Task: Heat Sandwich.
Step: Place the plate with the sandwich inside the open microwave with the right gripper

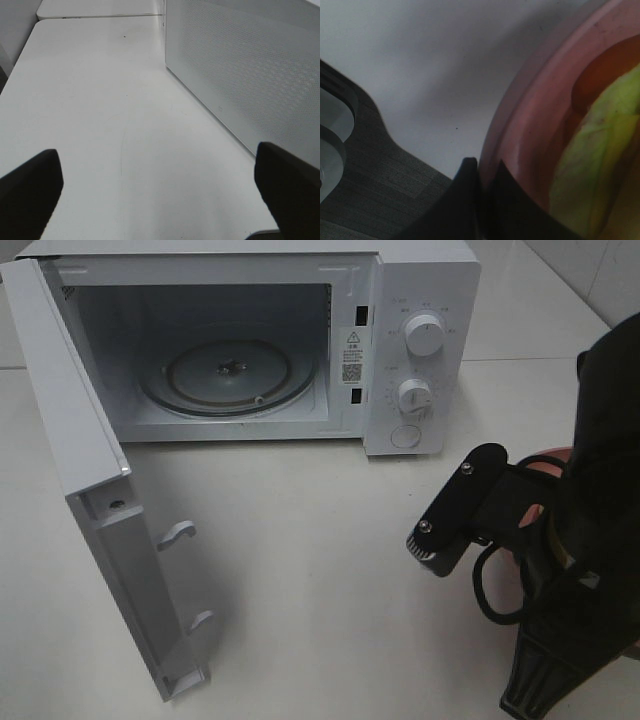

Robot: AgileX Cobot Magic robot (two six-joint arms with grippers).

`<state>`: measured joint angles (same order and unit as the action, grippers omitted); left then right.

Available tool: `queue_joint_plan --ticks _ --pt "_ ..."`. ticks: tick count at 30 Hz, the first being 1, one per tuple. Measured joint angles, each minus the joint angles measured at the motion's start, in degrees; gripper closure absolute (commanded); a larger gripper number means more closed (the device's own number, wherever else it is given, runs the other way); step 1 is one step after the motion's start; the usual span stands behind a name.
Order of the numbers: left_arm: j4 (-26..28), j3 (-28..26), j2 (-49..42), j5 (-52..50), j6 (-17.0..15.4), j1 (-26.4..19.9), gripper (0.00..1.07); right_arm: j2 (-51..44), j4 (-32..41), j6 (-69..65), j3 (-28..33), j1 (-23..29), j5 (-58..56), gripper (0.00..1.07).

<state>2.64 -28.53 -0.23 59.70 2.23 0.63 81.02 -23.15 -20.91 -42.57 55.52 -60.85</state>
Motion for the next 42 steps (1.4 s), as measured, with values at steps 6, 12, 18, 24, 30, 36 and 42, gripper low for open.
queue_joint_plan --ticks 6,12,18,24,30,36,42 --pt "0.0 0.0 0.0 0.0 0.0 0.0 0.07 0.0 0.0 1.0 0.0 1.7 -0.1 1.07" --pt "0.0 0.0 0.0 0.0 0.0 0.0 0.07 0.0 -1.5 3.8 0.0 1.7 -0.1 1.07" --pt "0.0 0.0 0.0 0.0 0.0 0.0 0.07 0.0 -3.4 8.0 0.0 1.7 1.7 1.07" --pt "0.0 0.0 0.0 0.0 0.0 0.0 0.07 0.0 -3.5 11.8 0.0 1.7 4.5 1.07" --pt "0.0 0.0 0.0 0.0 0.0 0.0 0.07 0.0 -5.3 15.1 0.0 1.7 6.6 1.07" --pt "0.0 0.0 0.0 0.0 0.0 0.0 0.07 0.0 -5.5 20.3 0.0 1.7 10.0 1.06" --pt "0.0 0.0 0.0 0.0 0.0 0.0 0.07 0.0 -5.6 24.4 0.0 1.7 12.3 1.06"
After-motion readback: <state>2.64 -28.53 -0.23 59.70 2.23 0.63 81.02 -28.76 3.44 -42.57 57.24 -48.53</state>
